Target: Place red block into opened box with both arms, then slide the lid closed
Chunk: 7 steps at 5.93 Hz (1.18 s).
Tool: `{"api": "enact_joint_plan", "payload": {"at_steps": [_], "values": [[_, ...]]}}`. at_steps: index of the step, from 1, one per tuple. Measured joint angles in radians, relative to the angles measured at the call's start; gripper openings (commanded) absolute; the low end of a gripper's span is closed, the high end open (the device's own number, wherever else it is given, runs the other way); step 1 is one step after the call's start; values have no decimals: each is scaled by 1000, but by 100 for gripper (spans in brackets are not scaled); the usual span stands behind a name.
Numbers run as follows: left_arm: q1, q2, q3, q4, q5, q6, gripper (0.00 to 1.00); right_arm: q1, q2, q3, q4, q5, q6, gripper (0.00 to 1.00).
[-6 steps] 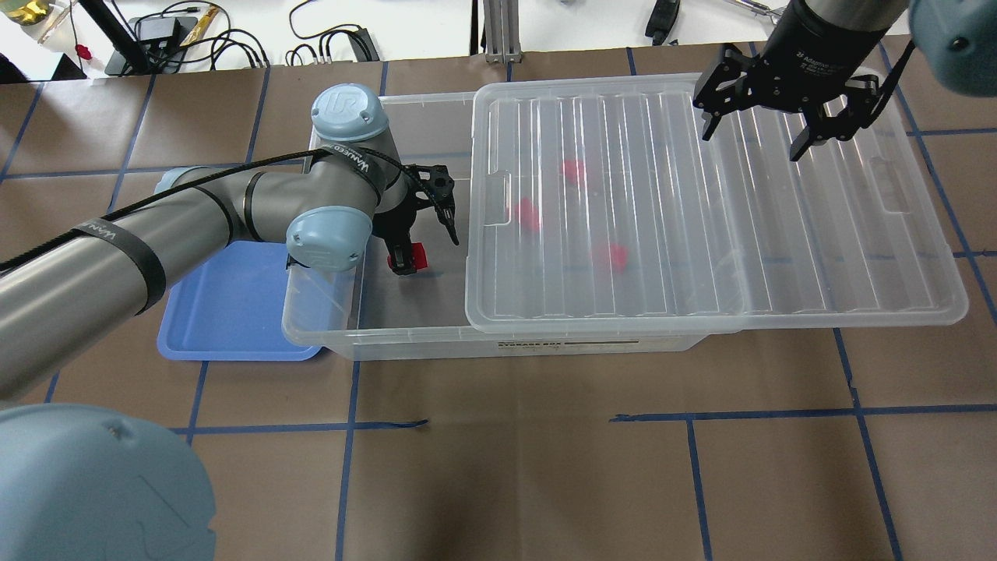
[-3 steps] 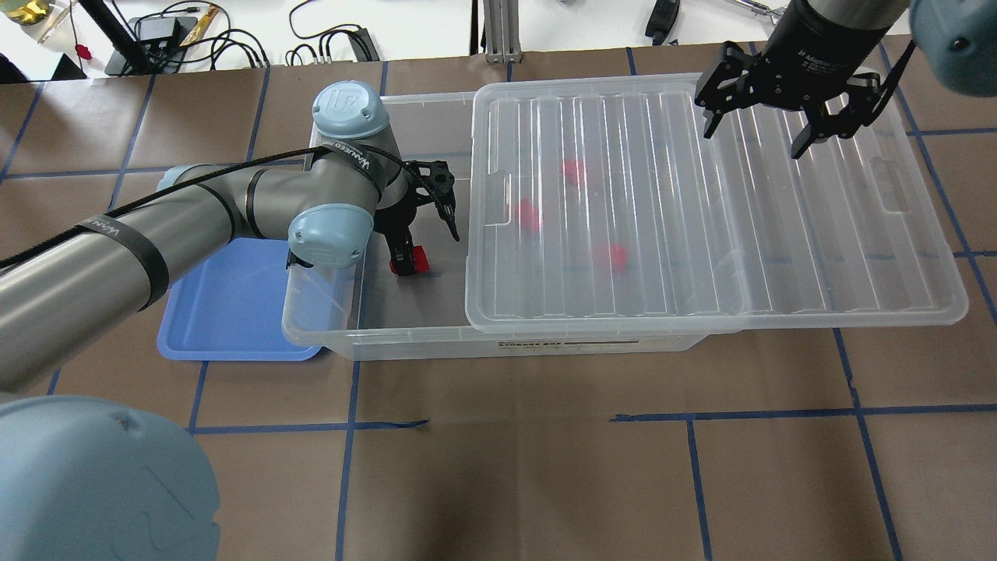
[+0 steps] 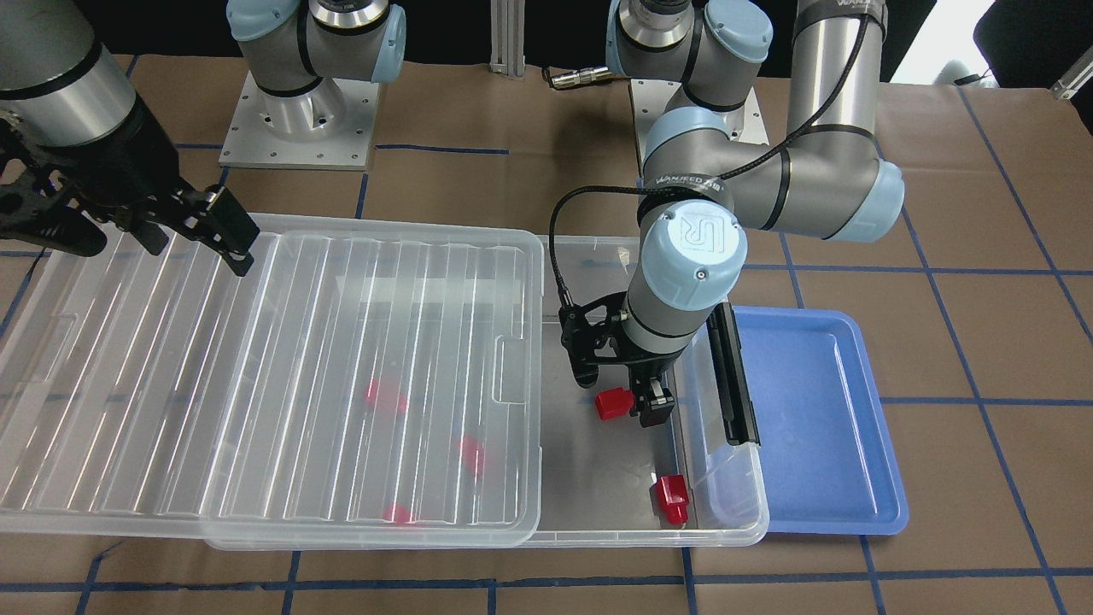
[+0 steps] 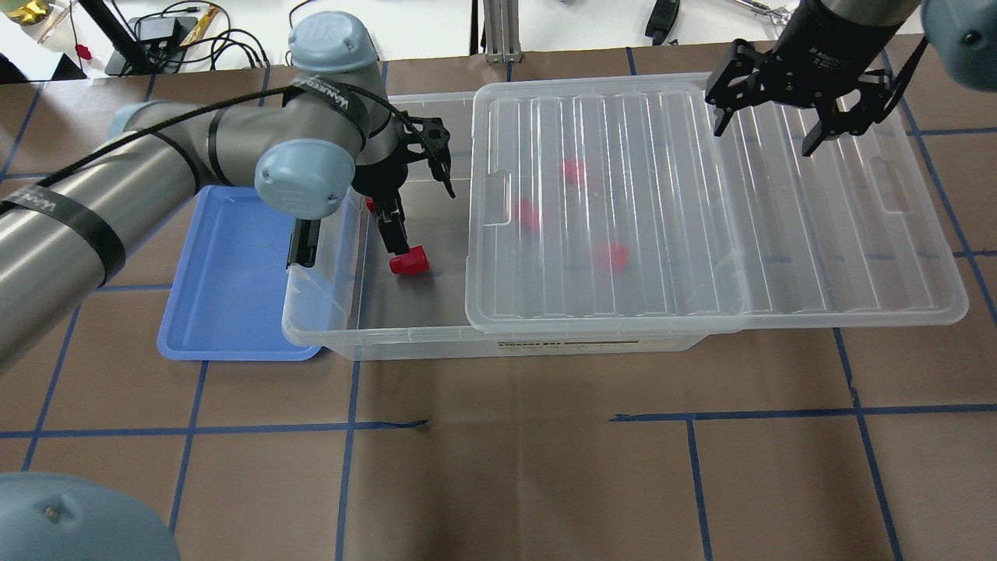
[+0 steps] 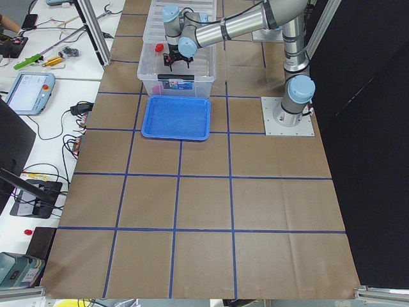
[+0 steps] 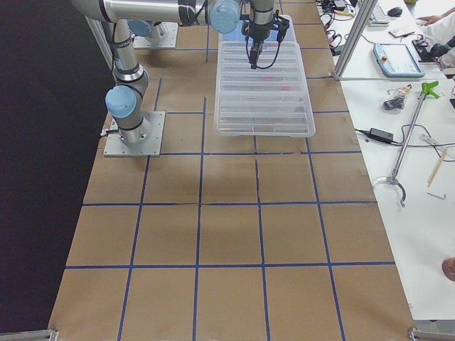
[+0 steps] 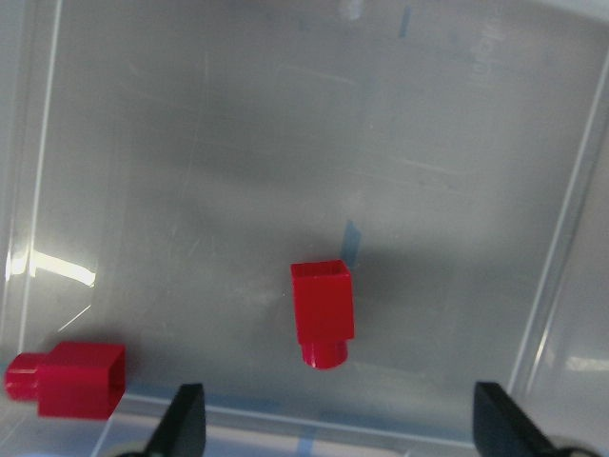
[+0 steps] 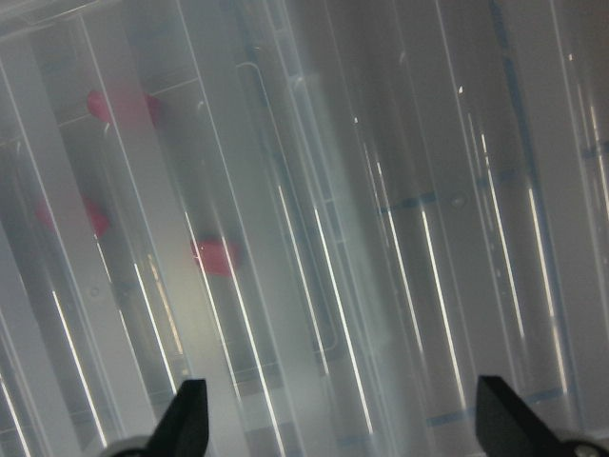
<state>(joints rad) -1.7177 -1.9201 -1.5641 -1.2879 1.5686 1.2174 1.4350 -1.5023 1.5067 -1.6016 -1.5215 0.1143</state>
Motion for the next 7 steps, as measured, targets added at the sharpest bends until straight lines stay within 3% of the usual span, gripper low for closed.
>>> {"api": "enact_joint_plan", "payload": {"at_steps": [2,4,6,7], "values": [[-5,111,74,-126,-6,-8,99,-222,22,18,-19,-24,-300,100],[-5,156,74,-153,-1,-162,99,-450,101,91,-179,-26,-556,100],[4,226,55,-158,10,-427,99,-530,148,167,-337,-69,-656,100],[8,244,53,-147,15,-609,99,-536,152,187,-351,-82,-659,100]]}}
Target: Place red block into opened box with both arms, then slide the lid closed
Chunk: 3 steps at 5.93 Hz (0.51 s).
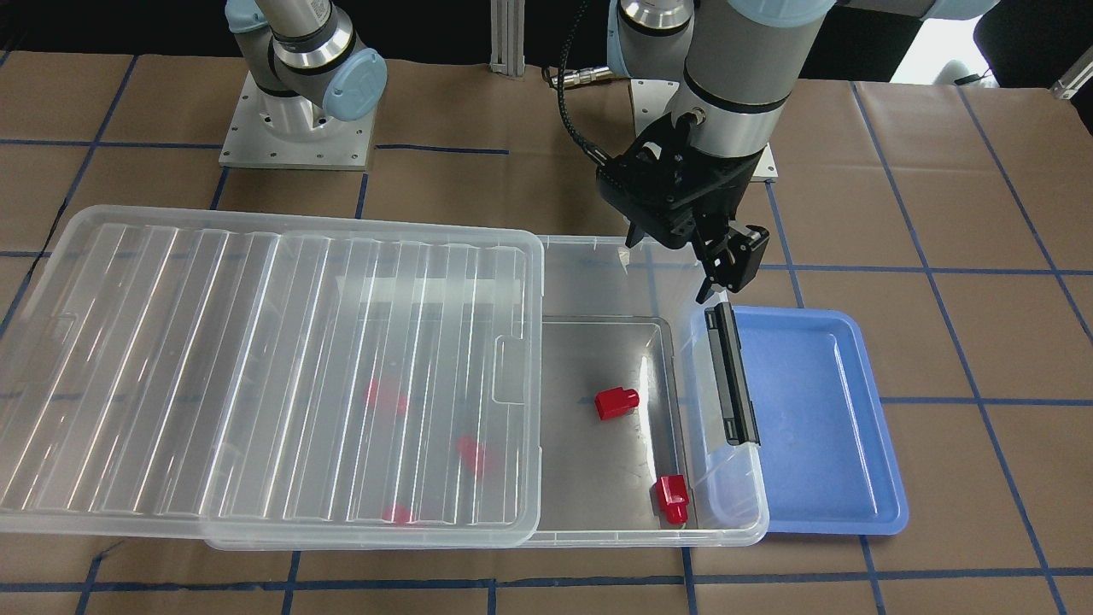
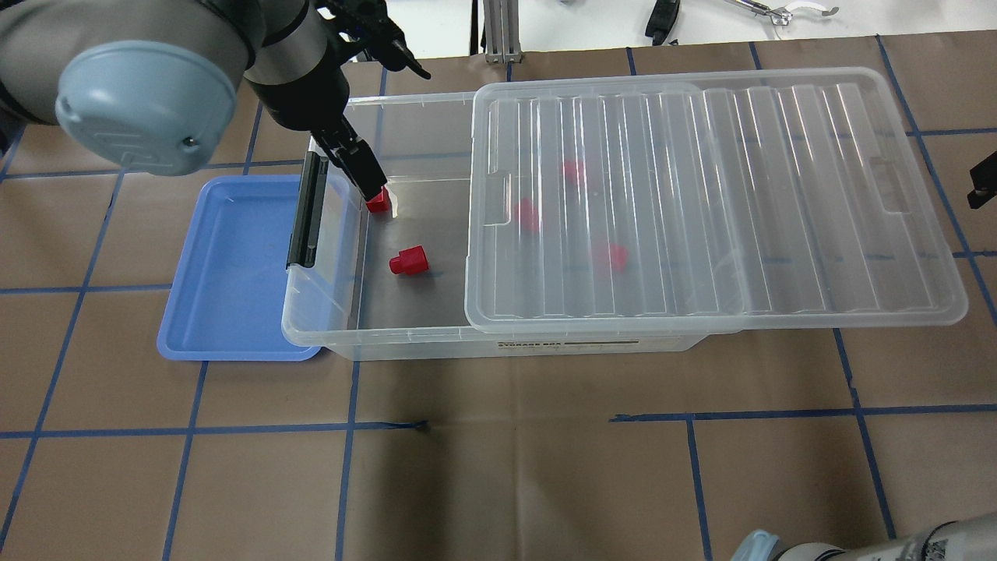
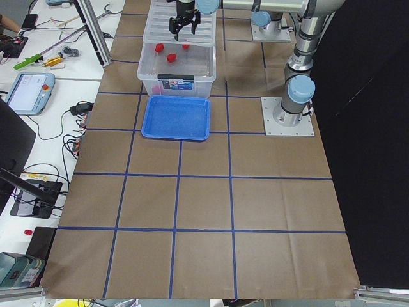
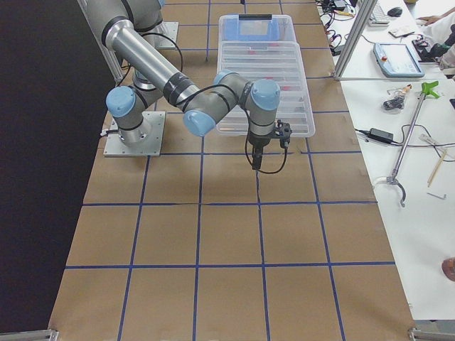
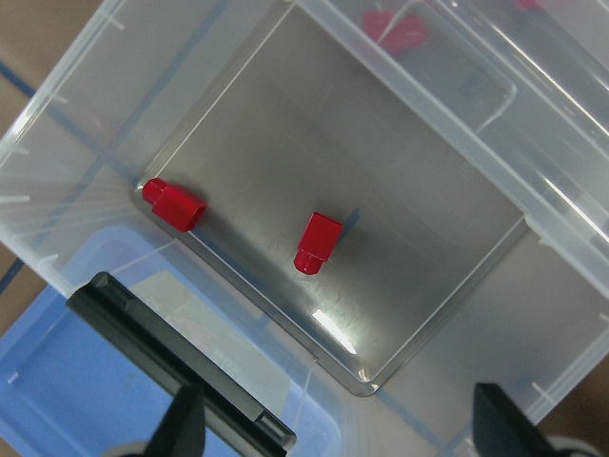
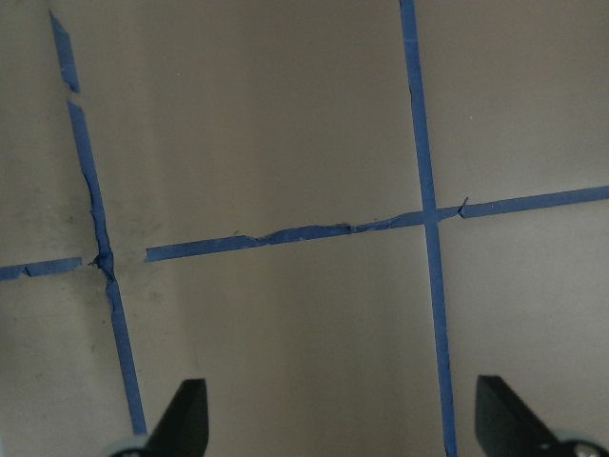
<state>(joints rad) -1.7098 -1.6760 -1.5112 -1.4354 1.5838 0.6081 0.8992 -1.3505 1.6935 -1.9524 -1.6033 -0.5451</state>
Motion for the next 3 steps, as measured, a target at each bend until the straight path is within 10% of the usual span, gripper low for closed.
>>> {"api": "enact_joint_plan", "payload": {"at_steps": [3], "values": [[7,77,28,-172,19,-605,99,44,-26,67,8,9,4,100]]}}
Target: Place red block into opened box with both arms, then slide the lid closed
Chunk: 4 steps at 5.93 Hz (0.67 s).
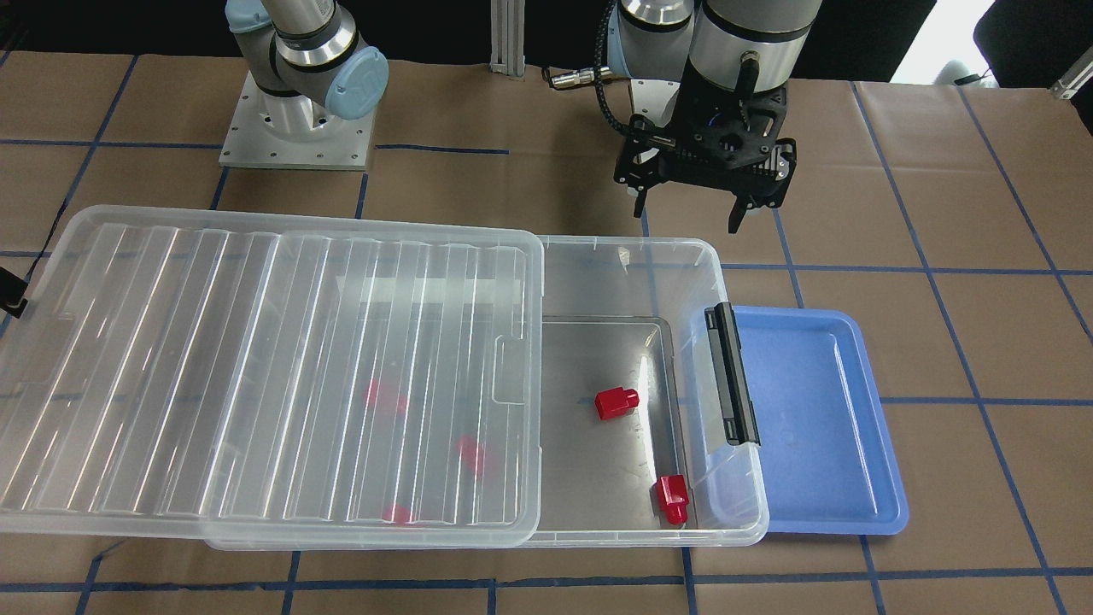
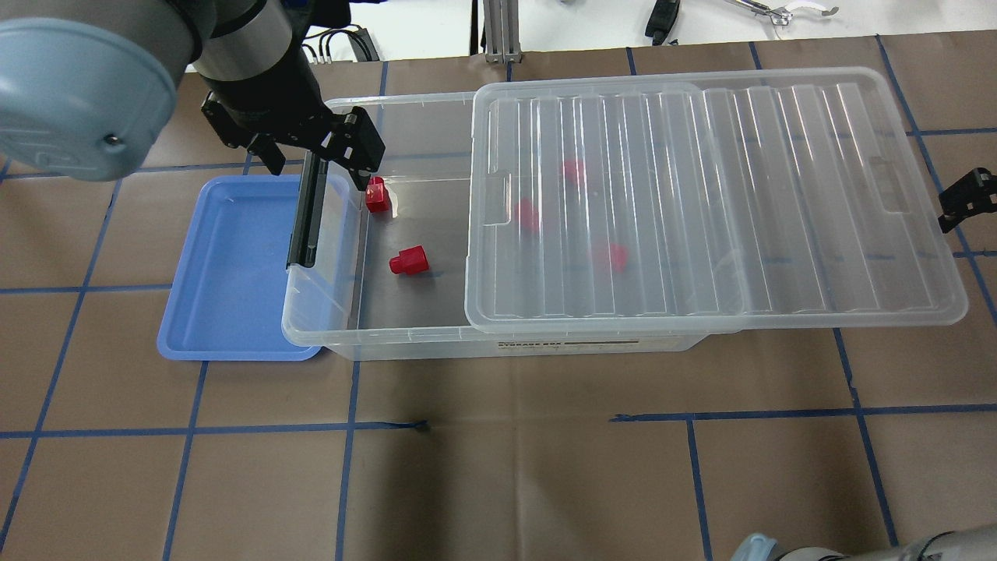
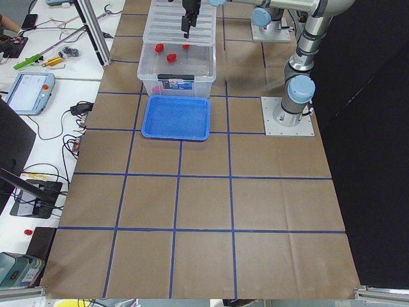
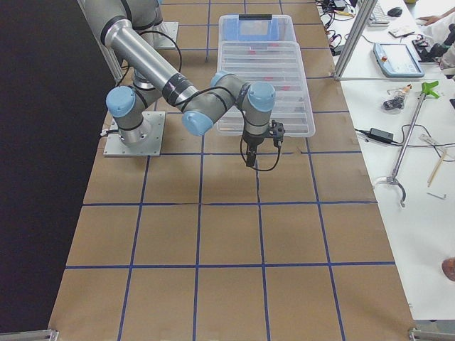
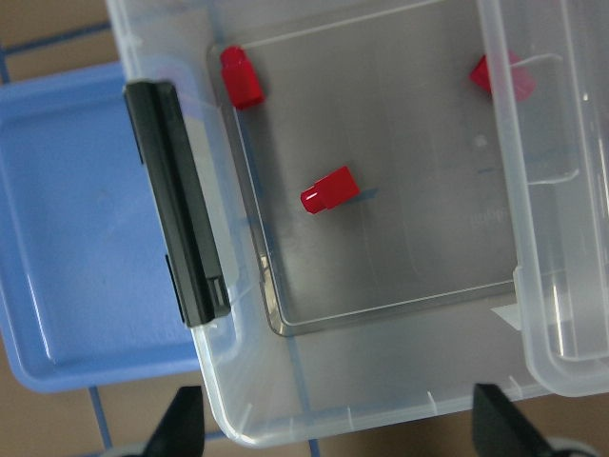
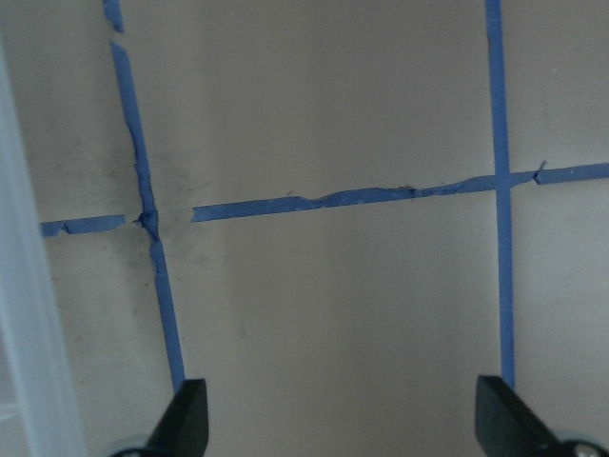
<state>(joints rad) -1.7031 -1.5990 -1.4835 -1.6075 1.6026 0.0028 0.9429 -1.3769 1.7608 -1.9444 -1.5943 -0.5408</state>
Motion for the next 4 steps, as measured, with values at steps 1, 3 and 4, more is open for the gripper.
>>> {"api": "enact_joint_plan", "payload": {"at_steps": [1,3,4], "values": [[17,20,14,-45,2,-82,99,33,-5,5,0,8,8,100],[87,31,26,-59,-10,-90,99,94,-10,7,1,40,34,100],[106,33,21,-55,-12,-66,99,132,-11,7,2,53,64,100]]}}
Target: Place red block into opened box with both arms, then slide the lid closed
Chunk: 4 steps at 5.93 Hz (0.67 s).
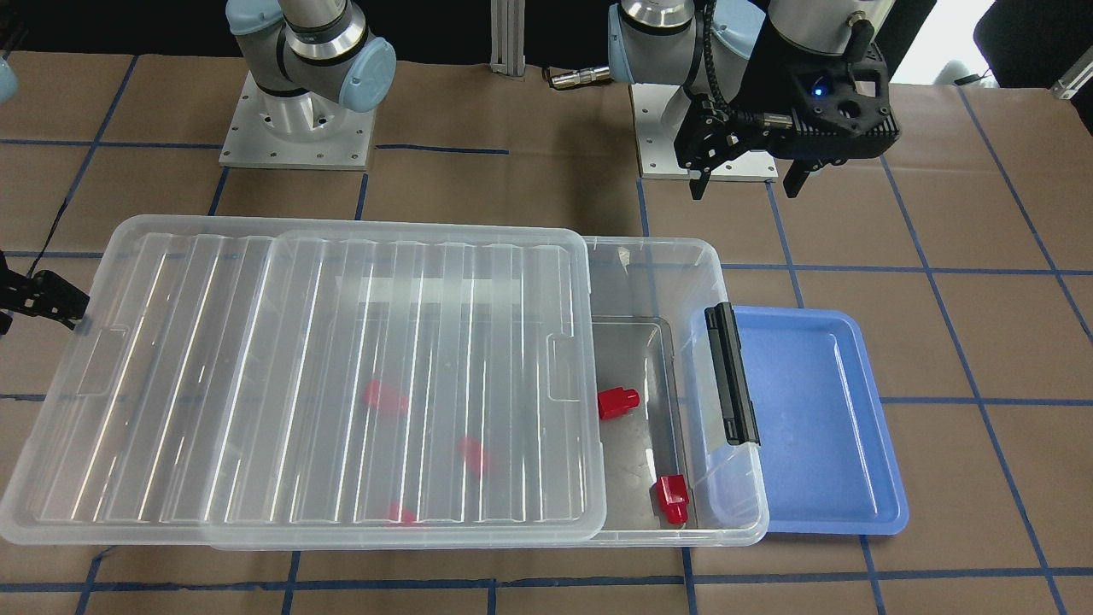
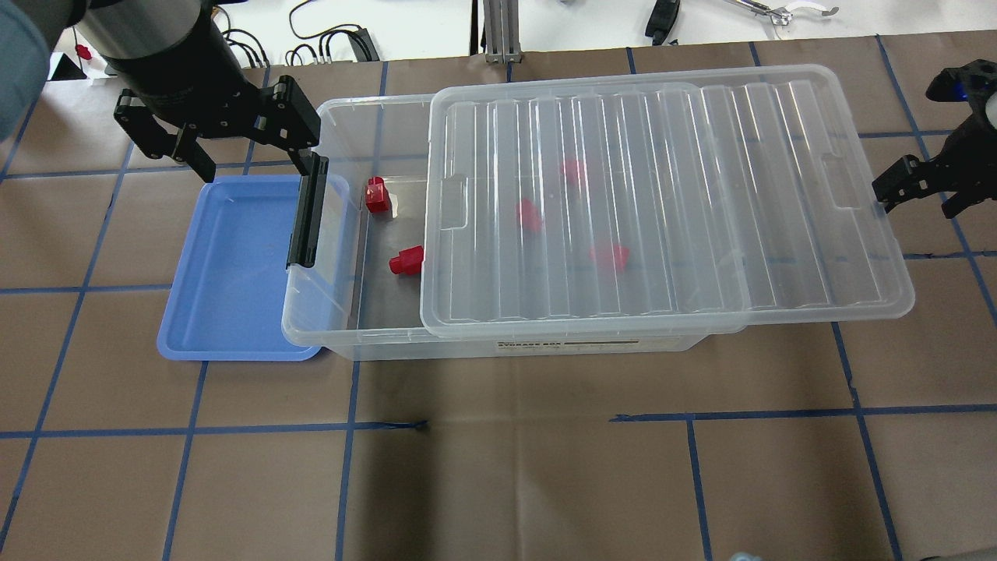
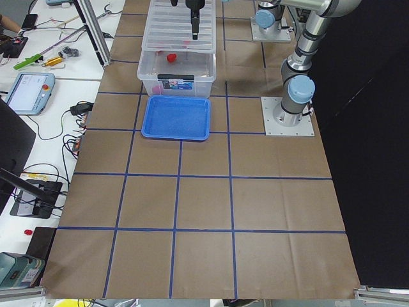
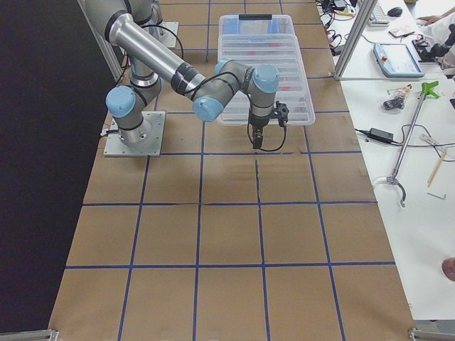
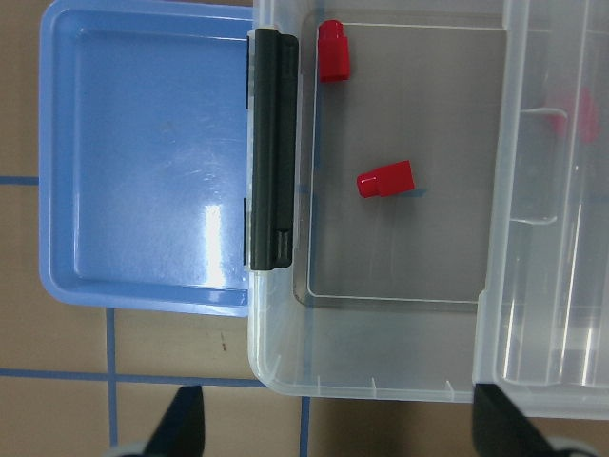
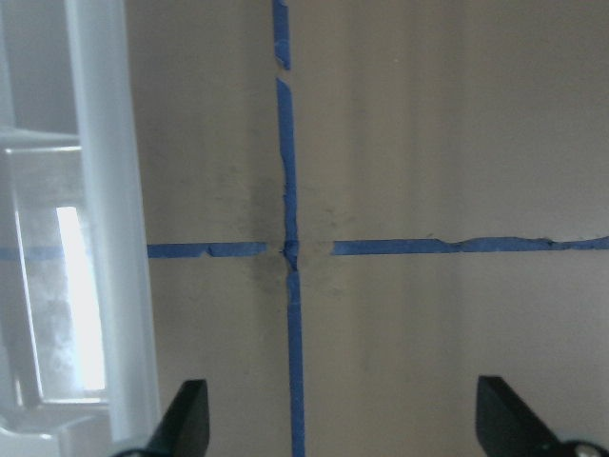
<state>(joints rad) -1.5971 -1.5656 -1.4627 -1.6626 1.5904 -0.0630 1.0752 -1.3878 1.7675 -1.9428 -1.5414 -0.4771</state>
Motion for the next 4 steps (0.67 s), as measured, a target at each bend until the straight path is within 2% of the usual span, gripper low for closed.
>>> {"api": "enact_joint_plan", "payload": {"at_steps": [4], "values": [[9,3,-26,38,-14,47,98,172,-17,-1,0,7,176,100]]}}
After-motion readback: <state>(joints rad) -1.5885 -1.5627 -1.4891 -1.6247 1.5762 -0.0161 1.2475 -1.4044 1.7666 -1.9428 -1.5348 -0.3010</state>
